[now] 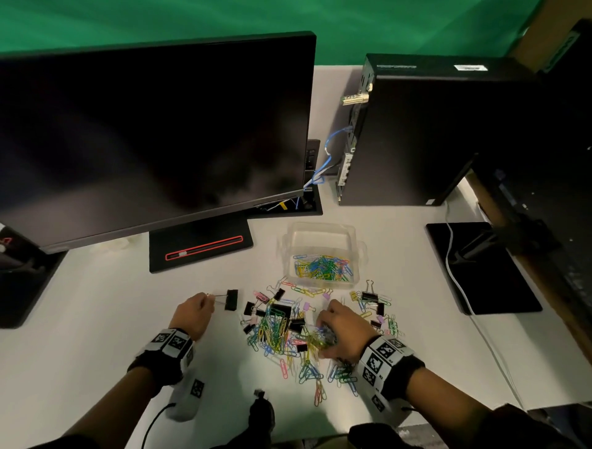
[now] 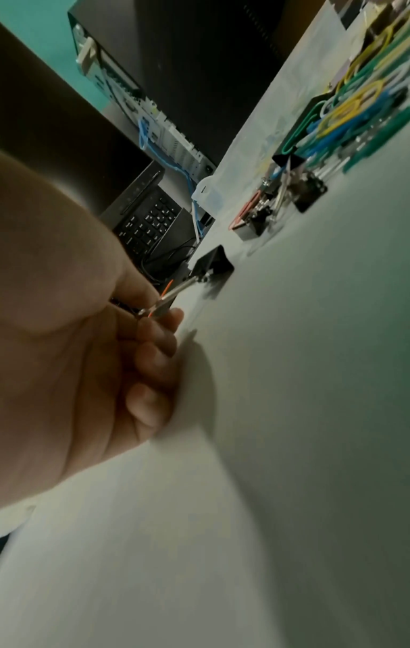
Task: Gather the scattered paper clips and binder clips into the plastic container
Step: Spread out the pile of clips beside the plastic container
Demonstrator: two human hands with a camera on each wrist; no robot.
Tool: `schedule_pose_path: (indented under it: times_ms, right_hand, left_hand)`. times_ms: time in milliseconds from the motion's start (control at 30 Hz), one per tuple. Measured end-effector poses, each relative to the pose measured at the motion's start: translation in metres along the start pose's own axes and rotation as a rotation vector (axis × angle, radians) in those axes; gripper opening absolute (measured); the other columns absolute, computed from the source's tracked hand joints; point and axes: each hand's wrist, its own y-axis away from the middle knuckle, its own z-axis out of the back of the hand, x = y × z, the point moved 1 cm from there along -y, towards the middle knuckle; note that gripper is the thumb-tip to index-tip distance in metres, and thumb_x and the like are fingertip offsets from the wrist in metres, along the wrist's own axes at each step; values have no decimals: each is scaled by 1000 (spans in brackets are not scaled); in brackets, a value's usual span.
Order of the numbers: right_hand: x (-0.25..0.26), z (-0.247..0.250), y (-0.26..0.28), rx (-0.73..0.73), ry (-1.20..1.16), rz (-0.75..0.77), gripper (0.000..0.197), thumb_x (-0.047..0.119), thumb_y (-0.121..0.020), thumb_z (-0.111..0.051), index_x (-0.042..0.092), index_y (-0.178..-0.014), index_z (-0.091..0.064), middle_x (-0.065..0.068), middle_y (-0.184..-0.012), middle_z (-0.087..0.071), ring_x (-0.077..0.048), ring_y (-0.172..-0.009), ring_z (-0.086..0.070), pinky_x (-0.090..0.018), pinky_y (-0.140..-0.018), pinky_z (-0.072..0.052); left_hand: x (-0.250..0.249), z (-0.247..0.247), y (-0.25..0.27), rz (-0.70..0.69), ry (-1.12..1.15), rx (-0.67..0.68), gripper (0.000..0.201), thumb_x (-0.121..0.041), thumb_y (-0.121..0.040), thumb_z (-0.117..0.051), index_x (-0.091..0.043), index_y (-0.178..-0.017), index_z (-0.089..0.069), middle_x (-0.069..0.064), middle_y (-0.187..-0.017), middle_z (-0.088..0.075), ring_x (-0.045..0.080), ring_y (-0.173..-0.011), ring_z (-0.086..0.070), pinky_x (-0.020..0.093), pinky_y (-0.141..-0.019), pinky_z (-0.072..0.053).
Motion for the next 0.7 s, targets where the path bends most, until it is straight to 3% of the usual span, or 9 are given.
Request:
schedule_pose_path:
  times_ms: [133, 300, 400, 500, 600, 700]
  right_hand:
    - [-4, 4, -1, -48, -93, -3, 22, 23, -82, -63, 17, -102, -62, -7, -110, -54, -25, -100, -55, -27, -80, -41]
    - [-18, 12, 1, -182, -326, -61, 17, 13, -85, -59, 16, -99, -68, -6, -100, -70, -20, -91, -64, -22, -79, -46]
    - [-27, 19, 0, -243, -433, -92, 27, 10, -87, -56, 25, -108, -63, -6, -92, -70, -18, -82, -65, -26, -77, -50]
    - [-33, 33, -1, -274, -518, -88, 30, 4, -87, -54, 32, -95, -61, -5, -81, -69, -19, -66, -64, -31, -69, -54]
    - [-37, 53, -4, -326, -598, -98, 36, 3, -88, -52, 37, -80, -59, -9, -83, -68, -17, -58, -64, -38, -68, -58]
    - [-40, 72, -12, -410, -669, -87, 32, 3, -89, -51, 30, -79, -63, -6, -90, -68, -20, -57, -63, -45, -70, -58]
  left_hand:
    - [-7, 1, 3, 78, -14, -29, 30, -36, -95, -44, -7, -105, -44, 19, -99, -63, 31, -86, -56, 34, -78, -42]
    - [-30, 3, 9, 19, 31, -105, 44, -31, -90, -54, -9, -123, -34, 21, -119, -58, 32, -97, -59, 39, -85, -45]
    - [-52, -1, 14, -117, 16, -82, 39, -27, -90, -55, -13, -122, -38, 15, -116, -58, 21, -85, -56, 31, -79, -44]
    - [-79, -14, 23, -341, -72, 49, 26, -25, -90, -52, -17, -115, -47, 3, -96, -55, 11, -74, -50, 24, -73, -39]
    - [-108, -32, 36, -577, -197, 226, 27, -26, -89, -55, -20, -115, -52, -1, -100, -49, 13, -89, -48, 26, -80, -41]
    - [-130, -57, 49, -724, -325, 366, 47, -33, -84, -61, -21, -127, -48, 2, -122, -47, 17, -116, -44, 31, -103, -38]
